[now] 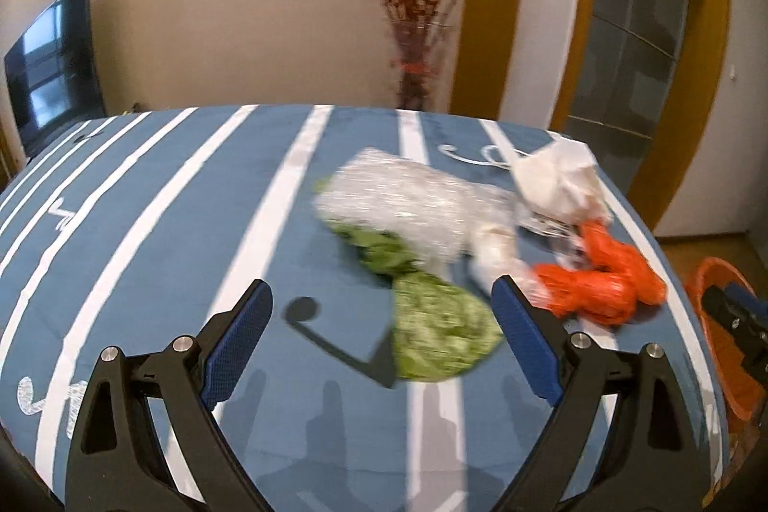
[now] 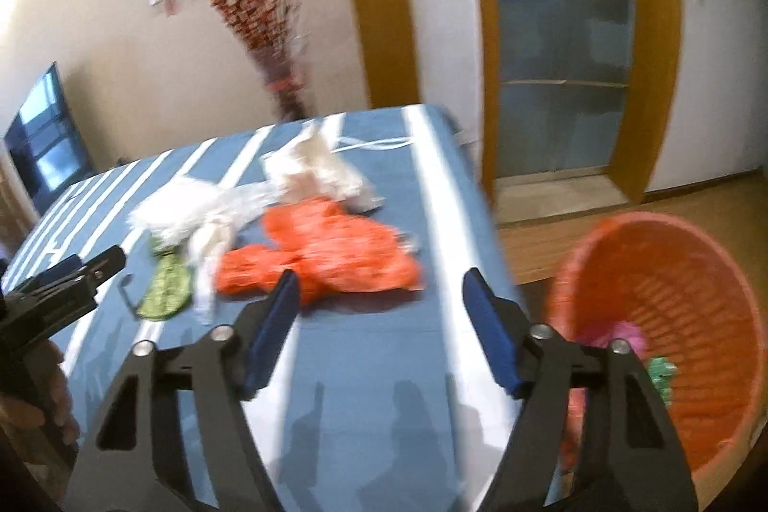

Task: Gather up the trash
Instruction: 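Move both tools back over the table toward the orange and bubble-wrap bags, then grasp the orange bags with the right tool while the left tool grasps the bubble-wrap bag, then carry the orange and bubble-wrap bags to the wastebasket and open both tools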

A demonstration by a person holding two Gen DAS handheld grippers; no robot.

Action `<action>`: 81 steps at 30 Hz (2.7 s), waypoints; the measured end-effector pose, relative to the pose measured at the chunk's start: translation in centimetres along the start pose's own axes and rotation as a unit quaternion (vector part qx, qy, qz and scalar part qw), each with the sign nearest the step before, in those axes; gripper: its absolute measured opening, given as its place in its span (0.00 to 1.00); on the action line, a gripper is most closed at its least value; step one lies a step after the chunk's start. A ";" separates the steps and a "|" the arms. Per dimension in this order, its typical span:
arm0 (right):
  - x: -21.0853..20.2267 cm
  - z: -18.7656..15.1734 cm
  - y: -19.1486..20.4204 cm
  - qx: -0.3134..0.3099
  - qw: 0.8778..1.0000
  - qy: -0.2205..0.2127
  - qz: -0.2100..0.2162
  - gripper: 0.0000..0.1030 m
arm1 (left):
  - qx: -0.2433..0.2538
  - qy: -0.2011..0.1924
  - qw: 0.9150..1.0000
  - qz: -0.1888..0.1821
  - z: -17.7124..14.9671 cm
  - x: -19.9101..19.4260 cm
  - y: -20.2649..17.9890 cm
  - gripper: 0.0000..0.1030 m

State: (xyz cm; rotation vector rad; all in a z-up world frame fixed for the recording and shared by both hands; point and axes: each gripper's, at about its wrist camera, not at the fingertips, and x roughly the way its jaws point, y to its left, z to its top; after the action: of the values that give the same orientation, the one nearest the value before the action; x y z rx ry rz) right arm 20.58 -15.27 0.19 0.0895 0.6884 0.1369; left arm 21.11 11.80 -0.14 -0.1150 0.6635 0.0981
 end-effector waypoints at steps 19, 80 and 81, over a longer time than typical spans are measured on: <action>7.7 0.4 7.0 -0.058 0.996 0.072 -0.003 0.43 | -0.032 0.009 0.999 0.003 0.3 1.8 5.0 0.89; -3.7 0.3 2.1 -0.037 0.999 -0.024 0.024 0.16 | 0.046 -0.018 0.993 -0.106 5.2 -0.2 -4.7 0.17; -4.3 0.3 1.6 -0.034 0.999 -0.029 0.017 0.16 | 0.048 -0.019 0.992 -0.111 5.1 -0.7 -5.2 0.17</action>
State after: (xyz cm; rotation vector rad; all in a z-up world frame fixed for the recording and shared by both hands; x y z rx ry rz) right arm 17.33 -14.32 3.34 0.0397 0.6238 0.1902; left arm 24.33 7.29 4.67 -0.0930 0.6121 -0.1459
